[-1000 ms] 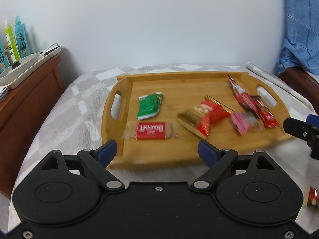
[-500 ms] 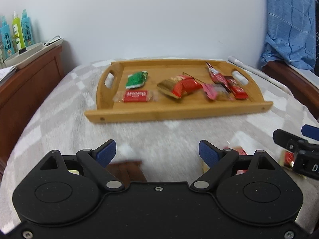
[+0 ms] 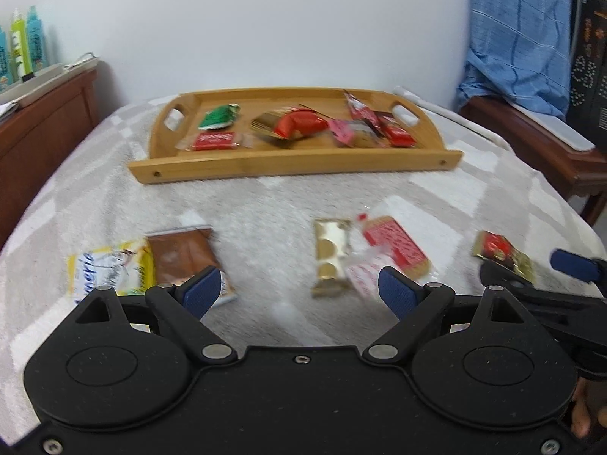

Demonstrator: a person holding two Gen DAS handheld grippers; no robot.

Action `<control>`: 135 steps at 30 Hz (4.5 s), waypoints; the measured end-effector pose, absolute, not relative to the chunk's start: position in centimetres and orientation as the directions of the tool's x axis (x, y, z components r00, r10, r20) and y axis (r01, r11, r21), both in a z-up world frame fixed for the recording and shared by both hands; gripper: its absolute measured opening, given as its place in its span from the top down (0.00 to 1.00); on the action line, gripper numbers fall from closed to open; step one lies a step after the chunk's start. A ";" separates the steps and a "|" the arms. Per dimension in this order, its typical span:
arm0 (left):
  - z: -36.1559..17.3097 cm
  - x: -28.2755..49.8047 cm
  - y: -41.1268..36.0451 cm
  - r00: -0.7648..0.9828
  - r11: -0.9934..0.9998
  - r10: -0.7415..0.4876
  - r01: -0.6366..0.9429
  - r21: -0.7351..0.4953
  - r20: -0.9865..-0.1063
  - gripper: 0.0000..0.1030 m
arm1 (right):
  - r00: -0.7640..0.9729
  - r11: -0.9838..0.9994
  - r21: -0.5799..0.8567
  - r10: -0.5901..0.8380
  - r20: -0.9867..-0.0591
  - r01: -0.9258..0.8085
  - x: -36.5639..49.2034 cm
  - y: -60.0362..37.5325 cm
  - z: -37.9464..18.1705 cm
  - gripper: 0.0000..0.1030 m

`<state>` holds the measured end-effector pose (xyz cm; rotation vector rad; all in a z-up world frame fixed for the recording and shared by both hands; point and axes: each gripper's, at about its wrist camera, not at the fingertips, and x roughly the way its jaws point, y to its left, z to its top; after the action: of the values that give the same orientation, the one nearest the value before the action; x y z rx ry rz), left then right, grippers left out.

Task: Organize snacks
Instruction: 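Move both tools back over the remaining snacks on the blanket, then grasp the white sachet with the left tool while the right tool grasps the red-gold candy, then carry the white sachet with the left tool while the right tool carries the candy to the tray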

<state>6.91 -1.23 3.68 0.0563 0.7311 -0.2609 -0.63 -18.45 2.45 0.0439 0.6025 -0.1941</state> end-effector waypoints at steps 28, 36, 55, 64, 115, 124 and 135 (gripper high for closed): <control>2.0 6.7 -5.4 0.634 0.928 -0.339 0.346 -0.137 -0.695 0.68 | 0.737 0.987 0.095 -0.033 -0.675 0.131 2.8 -22.5 1.9 0.12; 2.5 7.3 -5.2 0.650 0.935 -0.332 0.321 -0.149 -0.683 0.67 | 0.687 0.999 0.018 0.041 -0.725 -0.041 4.1 -21.3 2.4 0.13; 2.4 7.5 -5.9 0.670 0.941 -0.309 0.318 -0.115 -0.674 0.69 | 0.697 0.993 -0.011 0.075 -0.713 -0.119 4.6 -21.4 2.9 0.69; 4.0 7.4 -5.1 0.683 0.942 -0.312 0.311 -0.123 -0.660 0.69 | 0.738 0.995 0.093 0.095 -0.668 -0.043 4.1 -22.7 4.2 0.70; 4.7 33.8 -0.5 0.724 0.970 -0.239 0.212 -0.121 -0.647 0.69 | 0.746 0.931 0.364 0.247 -0.619 -0.007 28.2 -20.5 3.7 0.72; 3.6 34.1 -1.5 0.707 0.973 -0.216 0.217 -0.084 -0.673 0.69 | 0.748 0.950 0.312 0.230 -0.622 -0.033 28.0 -19.3 3.6 0.73; 3.5 33.5 -2.0 0.697 0.976 -0.198 0.205 -0.073 -0.689 0.64 | 0.759 0.929 0.366 0.277 -0.589 -0.055 27.6 -19.9 4.2 0.61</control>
<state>33.49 -2.05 3.48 0.0096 0.7675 -0.2248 27.58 -19.93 4.16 0.3400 0.6875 0.1849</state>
